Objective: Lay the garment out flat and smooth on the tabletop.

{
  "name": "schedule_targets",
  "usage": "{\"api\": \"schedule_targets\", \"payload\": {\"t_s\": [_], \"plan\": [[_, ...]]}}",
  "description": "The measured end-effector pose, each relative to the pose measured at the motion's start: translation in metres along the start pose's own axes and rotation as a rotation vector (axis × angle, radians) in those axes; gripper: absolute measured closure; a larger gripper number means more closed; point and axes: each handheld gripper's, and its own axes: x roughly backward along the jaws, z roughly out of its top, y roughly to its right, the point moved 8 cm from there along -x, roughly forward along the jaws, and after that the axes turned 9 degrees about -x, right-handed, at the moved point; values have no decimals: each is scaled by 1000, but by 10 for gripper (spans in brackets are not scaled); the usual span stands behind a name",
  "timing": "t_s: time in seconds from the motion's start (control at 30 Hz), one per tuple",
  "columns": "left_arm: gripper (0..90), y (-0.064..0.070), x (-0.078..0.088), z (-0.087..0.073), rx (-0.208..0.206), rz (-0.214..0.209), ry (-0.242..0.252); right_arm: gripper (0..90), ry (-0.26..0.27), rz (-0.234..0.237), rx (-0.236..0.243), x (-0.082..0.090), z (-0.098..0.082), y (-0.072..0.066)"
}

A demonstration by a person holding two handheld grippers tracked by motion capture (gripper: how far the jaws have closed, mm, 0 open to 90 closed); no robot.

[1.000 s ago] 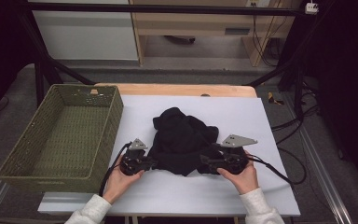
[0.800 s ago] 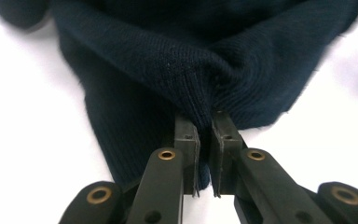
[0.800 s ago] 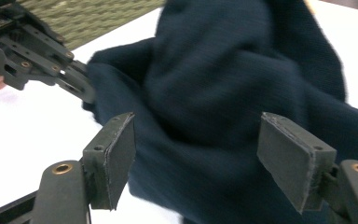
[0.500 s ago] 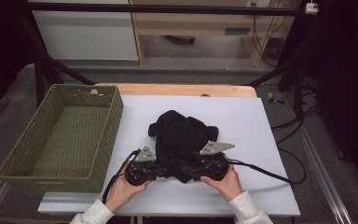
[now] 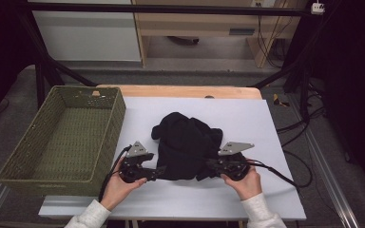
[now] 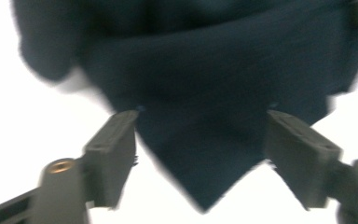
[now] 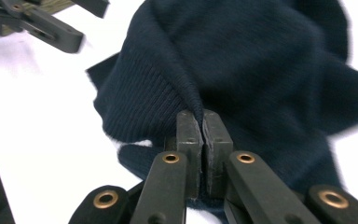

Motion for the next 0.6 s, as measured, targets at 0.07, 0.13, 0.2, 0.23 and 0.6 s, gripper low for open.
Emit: {"api": "schedule_targets", "payload": {"t_s": [0.07,0.13,0.2,0.23,0.6], "plan": [[224,-6,-4,-5,22,6,-17,883,9,-18,-21,8,-1,10],[224,-9,-7,-9,26,14,-33,883,15,-43,-34,15,-1,19],[224,-8,-9,-10,23,14,-39,882,15,-67,-41,17,-3,26],[224,-8,-9,-10,17,12,-39,882,5,-95,-38,17,-5,32],[113,-20,-4,1,14,60,-3,516,96,-41,-4,6,7,16]]}}
